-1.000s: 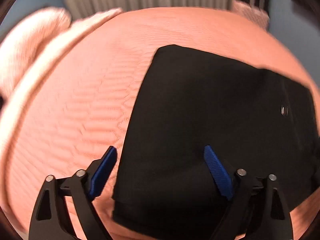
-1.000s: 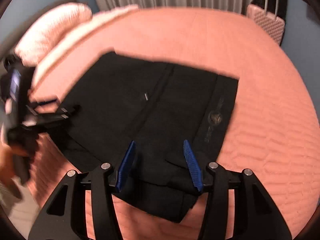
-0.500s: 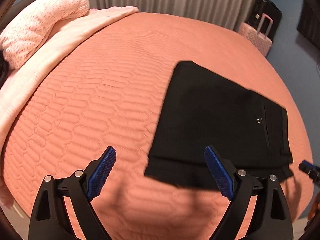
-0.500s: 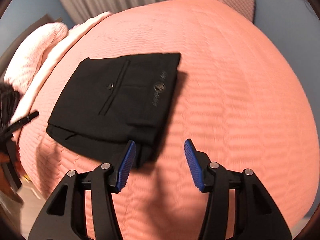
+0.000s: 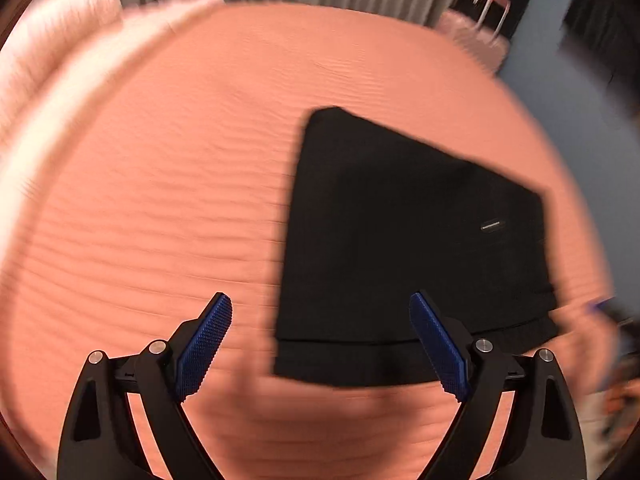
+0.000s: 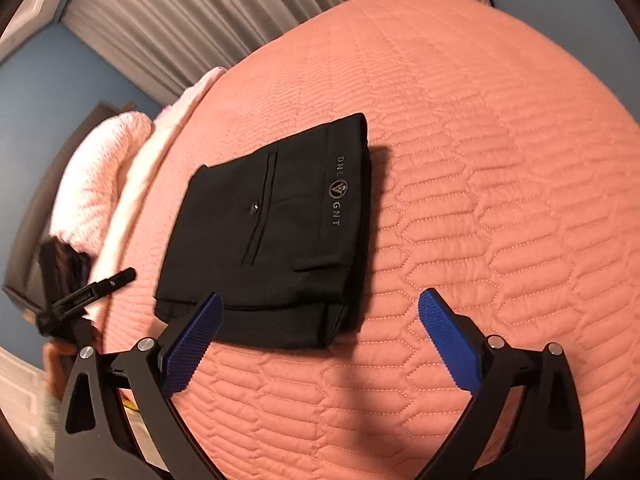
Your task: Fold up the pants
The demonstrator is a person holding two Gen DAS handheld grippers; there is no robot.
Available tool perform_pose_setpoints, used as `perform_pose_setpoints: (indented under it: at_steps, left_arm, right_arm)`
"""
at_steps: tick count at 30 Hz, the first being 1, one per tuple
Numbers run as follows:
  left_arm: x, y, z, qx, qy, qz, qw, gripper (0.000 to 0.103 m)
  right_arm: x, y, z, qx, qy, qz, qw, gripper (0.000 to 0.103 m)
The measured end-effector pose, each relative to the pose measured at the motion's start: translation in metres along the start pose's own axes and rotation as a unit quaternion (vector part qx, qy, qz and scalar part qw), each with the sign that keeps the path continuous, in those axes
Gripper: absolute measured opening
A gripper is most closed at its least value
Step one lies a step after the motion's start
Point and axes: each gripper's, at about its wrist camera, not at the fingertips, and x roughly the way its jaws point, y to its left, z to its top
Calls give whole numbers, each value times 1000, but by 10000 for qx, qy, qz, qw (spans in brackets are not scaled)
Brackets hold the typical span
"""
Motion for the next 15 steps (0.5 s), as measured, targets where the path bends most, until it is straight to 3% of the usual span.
perform_pose_setpoints:
  at_steps: [2, 4, 10, 12, 15]
  left_arm:
    - [-8, -8, -7, 246, -170, 550, 9980, 89]
    - [-10, -11, -10, 229, -165, 739, 9969, 89]
    - [1, -7, 0, 156, -105, 733, 9971, 89]
    - [6, -4, 6, 244, -152, 477, 9984, 89]
    - [30, 15, 19, 36, 50, -220, 9997, 89]
  right_arm:
    - [5, 5, -4, -53, 62, -38, 10000, 97]
    - [9, 12, -7, -112, 125, -85, 9998, 97]
    - [15, 29, -3, -493, 60, -309, 9983, 97]
    - [19, 28, 3, -511, 29, -272, 9983, 97]
    - [32, 21, 14, -420, 32, -141, 9990, 97]
